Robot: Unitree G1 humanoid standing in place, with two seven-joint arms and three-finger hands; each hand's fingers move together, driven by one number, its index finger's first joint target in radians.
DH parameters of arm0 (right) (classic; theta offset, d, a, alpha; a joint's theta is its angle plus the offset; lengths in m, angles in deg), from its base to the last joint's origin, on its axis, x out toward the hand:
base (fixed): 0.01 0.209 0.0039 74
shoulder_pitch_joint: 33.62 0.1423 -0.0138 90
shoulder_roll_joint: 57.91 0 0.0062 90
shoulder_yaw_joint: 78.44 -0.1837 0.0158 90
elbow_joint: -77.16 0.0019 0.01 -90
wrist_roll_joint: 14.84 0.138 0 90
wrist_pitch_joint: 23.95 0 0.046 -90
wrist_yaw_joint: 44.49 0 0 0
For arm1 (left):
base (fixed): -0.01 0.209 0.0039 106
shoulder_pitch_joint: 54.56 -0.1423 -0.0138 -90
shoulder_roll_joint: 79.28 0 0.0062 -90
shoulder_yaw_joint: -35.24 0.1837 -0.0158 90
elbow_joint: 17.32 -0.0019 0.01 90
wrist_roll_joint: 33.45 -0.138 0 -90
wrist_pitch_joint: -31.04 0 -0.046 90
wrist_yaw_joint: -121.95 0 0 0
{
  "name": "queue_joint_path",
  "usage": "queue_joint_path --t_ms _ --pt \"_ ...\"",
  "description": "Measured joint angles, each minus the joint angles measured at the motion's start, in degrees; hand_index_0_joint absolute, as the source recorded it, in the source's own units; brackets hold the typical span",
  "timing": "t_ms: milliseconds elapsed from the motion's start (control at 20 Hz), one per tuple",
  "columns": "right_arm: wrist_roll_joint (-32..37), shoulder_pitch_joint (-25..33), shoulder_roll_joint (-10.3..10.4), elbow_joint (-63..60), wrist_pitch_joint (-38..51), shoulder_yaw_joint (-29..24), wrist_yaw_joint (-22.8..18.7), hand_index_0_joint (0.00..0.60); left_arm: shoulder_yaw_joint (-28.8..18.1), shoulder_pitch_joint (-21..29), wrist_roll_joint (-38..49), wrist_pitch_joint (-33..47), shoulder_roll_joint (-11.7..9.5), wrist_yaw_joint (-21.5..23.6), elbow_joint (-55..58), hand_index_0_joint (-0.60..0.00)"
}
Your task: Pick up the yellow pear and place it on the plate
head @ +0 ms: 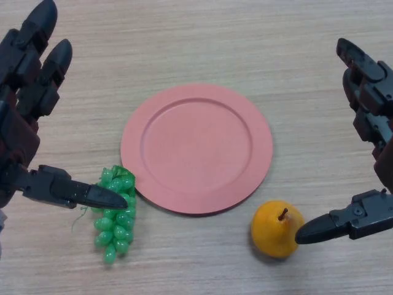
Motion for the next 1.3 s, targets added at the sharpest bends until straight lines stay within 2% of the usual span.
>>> queue_joint_path --t_ms 450,600,800,900,1050,1150,1300 --pt "0.1 -1.1 0.0 2.7 -0.2 -0.2 0.1 0.0 0.0 -0.4 0.0 0.0 0.5 0.8 1.3 0.0" --pt "0.0 -3.3 0.2 1.5 0.5 0.0 0.2 0.0 0.0 -1.4 0.0 0.0 0.9 0.8 1.3 0.0" --pt "-8.1 -7.7 1.6 -7.1 12.7 1.8 0.2 0.0 0.1 -3.5 -0.2 0.0 2.2 0.6 -0.4 0.0" --pt "-10.0 -8.7 2.0 -13.9 19.6 3.2 -0.4 0.0 0.3 -4.1 -0.8 0.1 2.2 -1.3 -1.7 0.0" --pt "-10.4 -9.3 2.3 -23.0 27.1 4.8 -6.1 0.0 0.7 -4.5 -3.4 0.4 2.2 -2.7 -2.9 0.0" --pt "-12.7 -9.5 2.3 -28.2 32.6 4.9 -8.0 0.0 0.7 -4.4 -3.3 1.0 2.3 -2.7 -2.9 0.0" --pt "-12.7 -9.5 2.6 -35.6 36.8 5.1 -11.3 0.0 0.7 -4.5 -3.4 1.8 2.5 -2.7 -2.9 0.0"
